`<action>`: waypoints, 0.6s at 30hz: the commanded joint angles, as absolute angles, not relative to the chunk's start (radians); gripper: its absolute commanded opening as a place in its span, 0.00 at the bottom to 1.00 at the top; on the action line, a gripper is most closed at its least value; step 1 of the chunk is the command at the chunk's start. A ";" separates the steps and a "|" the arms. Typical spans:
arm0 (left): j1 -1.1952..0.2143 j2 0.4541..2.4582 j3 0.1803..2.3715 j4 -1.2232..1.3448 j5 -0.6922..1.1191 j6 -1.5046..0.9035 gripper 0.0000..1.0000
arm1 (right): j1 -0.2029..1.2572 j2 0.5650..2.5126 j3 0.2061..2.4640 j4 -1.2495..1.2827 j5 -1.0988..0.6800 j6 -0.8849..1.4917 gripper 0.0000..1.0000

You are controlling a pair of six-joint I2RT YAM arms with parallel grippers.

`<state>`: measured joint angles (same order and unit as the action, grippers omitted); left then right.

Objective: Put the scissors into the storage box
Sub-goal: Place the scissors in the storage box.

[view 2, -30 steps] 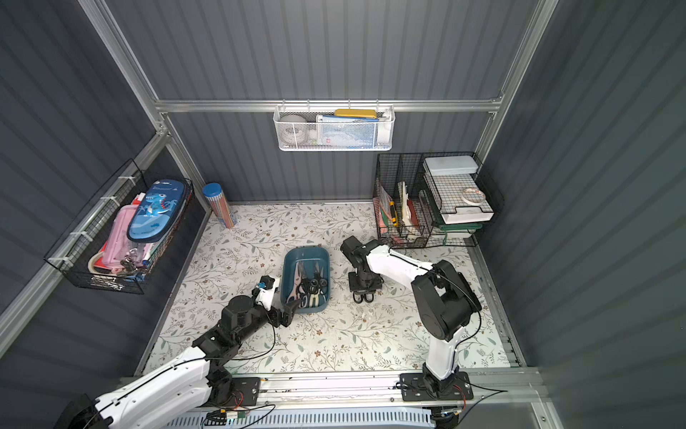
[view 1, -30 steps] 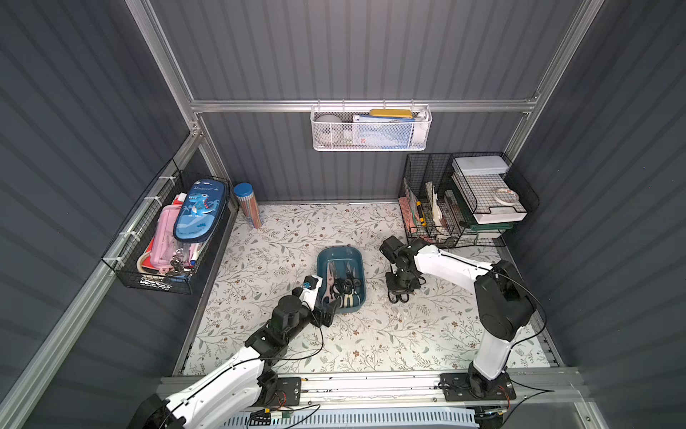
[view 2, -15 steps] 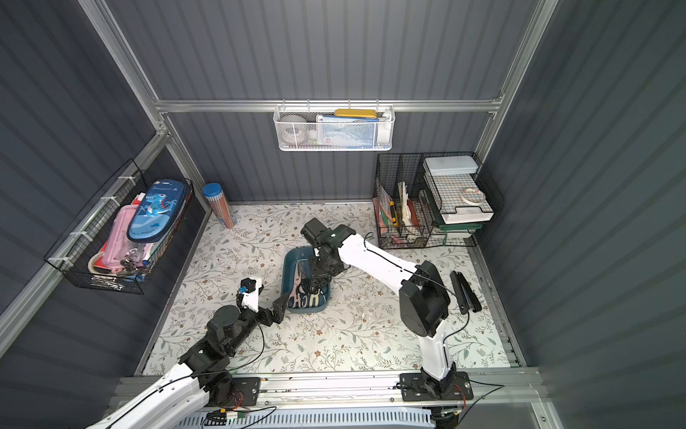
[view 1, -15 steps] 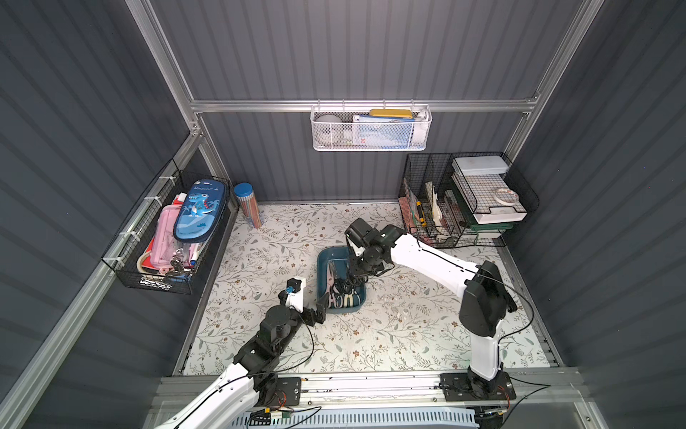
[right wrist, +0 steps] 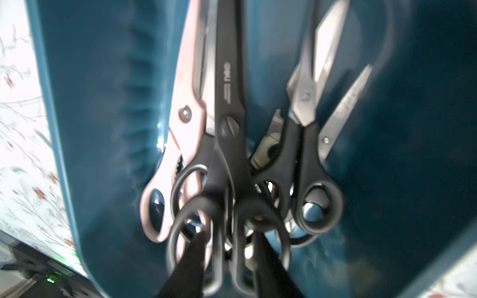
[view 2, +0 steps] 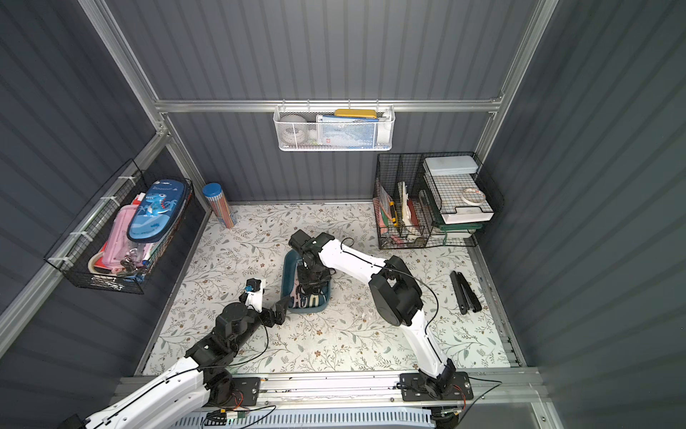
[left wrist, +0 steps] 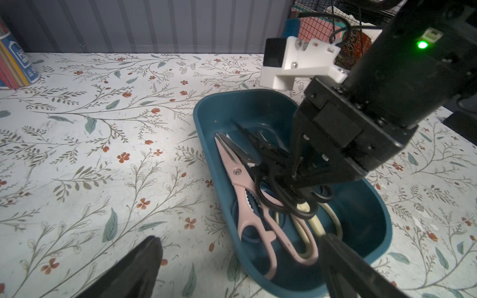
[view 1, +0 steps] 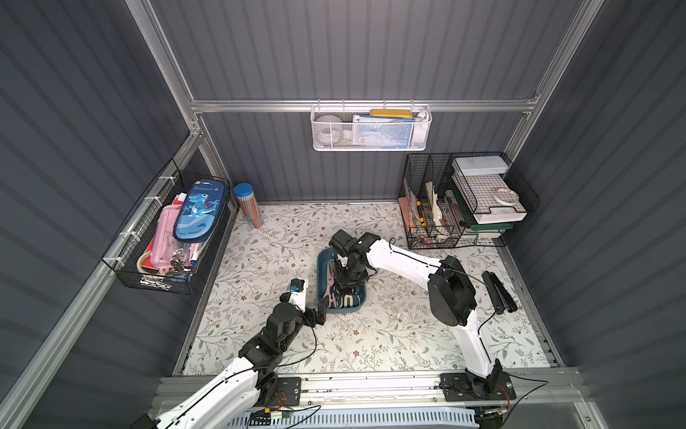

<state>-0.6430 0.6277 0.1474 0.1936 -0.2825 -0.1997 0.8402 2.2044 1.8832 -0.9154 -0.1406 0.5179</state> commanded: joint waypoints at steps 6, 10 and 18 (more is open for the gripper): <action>-0.647 0.665 0.336 0.102 -0.595 -0.271 0.99 | 0.819 2.082 1.907 -0.936 0.028 0.480 0.67; -0.643 0.801 0.496 0.081 -0.747 -0.214 0.99 | 0.756 1.873 1.764 -0.842 0.141 0.402 0.75; -0.596 0.959 0.547 0.002 -0.904 -0.221 0.99 | 0.318 1.454 1.200 -0.467 0.070 0.163 0.78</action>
